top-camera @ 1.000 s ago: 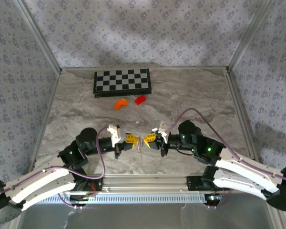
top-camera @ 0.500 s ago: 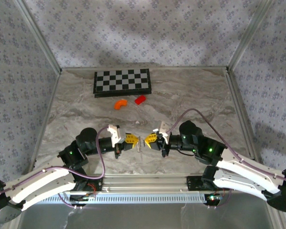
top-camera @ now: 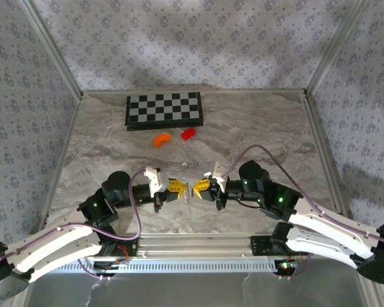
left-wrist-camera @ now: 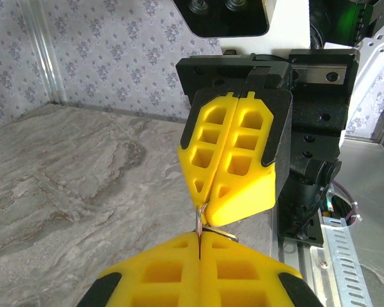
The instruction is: Put the keys on the keyring
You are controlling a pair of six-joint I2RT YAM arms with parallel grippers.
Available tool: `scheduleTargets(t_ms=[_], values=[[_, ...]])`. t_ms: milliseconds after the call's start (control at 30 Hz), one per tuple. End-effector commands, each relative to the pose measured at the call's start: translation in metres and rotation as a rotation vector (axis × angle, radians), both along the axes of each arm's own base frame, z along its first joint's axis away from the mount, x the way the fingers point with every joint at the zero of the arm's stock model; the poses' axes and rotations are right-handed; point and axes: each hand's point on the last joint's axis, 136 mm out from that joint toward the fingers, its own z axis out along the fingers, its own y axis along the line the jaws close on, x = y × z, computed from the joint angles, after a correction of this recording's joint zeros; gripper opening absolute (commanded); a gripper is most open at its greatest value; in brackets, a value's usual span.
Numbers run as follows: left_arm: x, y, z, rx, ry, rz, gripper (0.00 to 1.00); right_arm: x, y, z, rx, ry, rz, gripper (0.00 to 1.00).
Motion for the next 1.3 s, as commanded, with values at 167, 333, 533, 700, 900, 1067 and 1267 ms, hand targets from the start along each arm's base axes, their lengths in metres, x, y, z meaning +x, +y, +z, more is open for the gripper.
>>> scheduleTargets(t_ms=[167,333,533,700,900,1067,1267], values=[[-0.0063,0.0002,0.018,-0.054,-0.036,-0.027,0.0,-0.0033,-0.0007,0.0302,0.077,-0.058,0.023,0.0],[-0.0079,0.0,0.0181,-0.056,-0.034,-0.035,0.0,-0.0024,-0.0025,0.0304,0.08,-0.062,0.015,0.0],[-0.0086,-0.0004,0.0175,-0.055,-0.031,-0.04,0.0,-0.0012,-0.0024,0.0304,0.082,-0.062,0.012,0.0],[-0.009,-0.0003,0.0168,-0.057,-0.028,-0.041,0.0,0.0007,-0.0022,0.029,0.082,-0.06,0.006,0.0],[-0.0088,-0.0005,0.0173,-0.058,-0.03,-0.042,0.0,-0.0004,-0.0014,0.0295,0.085,-0.059,0.013,0.0],[-0.0083,-0.0004,0.0162,-0.056,-0.029,-0.039,0.0,-0.0032,-0.0035,0.0283,0.083,-0.054,0.02,0.0],[-0.0088,-0.0005,0.0167,-0.056,-0.028,-0.042,0.0,-0.004,-0.0034,0.026,0.069,-0.053,0.026,0.0]])
